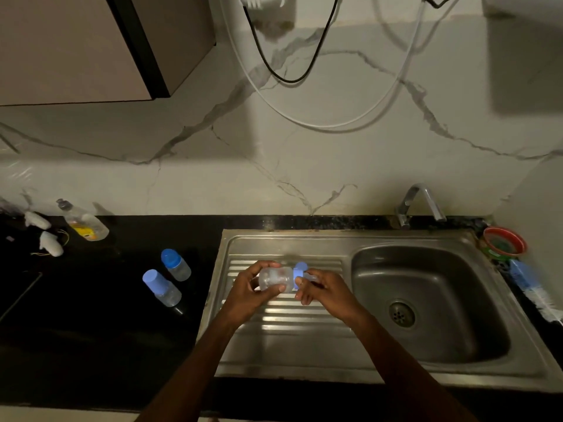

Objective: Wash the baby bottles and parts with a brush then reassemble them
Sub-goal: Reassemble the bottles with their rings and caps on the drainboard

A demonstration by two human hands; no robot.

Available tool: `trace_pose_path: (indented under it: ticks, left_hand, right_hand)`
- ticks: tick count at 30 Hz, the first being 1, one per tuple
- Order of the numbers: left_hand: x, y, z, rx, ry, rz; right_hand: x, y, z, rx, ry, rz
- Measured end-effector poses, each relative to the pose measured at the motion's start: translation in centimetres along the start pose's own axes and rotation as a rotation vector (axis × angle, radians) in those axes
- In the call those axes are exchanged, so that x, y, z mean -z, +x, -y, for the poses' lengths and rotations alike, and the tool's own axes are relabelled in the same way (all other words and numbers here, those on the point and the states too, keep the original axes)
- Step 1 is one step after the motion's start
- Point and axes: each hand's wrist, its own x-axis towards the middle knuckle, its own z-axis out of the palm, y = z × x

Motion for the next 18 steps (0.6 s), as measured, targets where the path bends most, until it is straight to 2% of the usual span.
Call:
trace_pose_path:
  ticks: [6, 8, 10, 11, 14, 18]
  left_hand:
    - [2.3, 0.6, 2.2, -0.028, 0.113, 0.031]
    - [3.0, 0.8, 2.9, -0.048, 0.199, 0.02]
    - [3.3, 0.9, 3.9, -0.099, 0.313, -0.008]
    - [3.4, 0.9, 4.6, -0.106, 0.363, -0.031]
    - [4.2, 1.2, 6.6, -0.043, 0.474, -0.109]
    - [4.6, 2.6, 6.7, -0.157, 0.551, -0.12]
  right_hand:
    - [-1.1, 1.6, -1.3, -0.175, 0.024, 0.056]
    - [-0.9, 2.6, -2.7, -0.23, -0.179, 0.07]
    - [-0.4, 3.9, -4.7, -0.233, -0.601, 0.061]
    - [-0.1, 4.6, -5.3, -0.231, -0.715, 0.04]
    - [0.3, 7.3, -5.8, -0.164, -0.874, -0.034]
    - [0.0, 10.5, -6.5, -0.155, -1.029, -0.047]
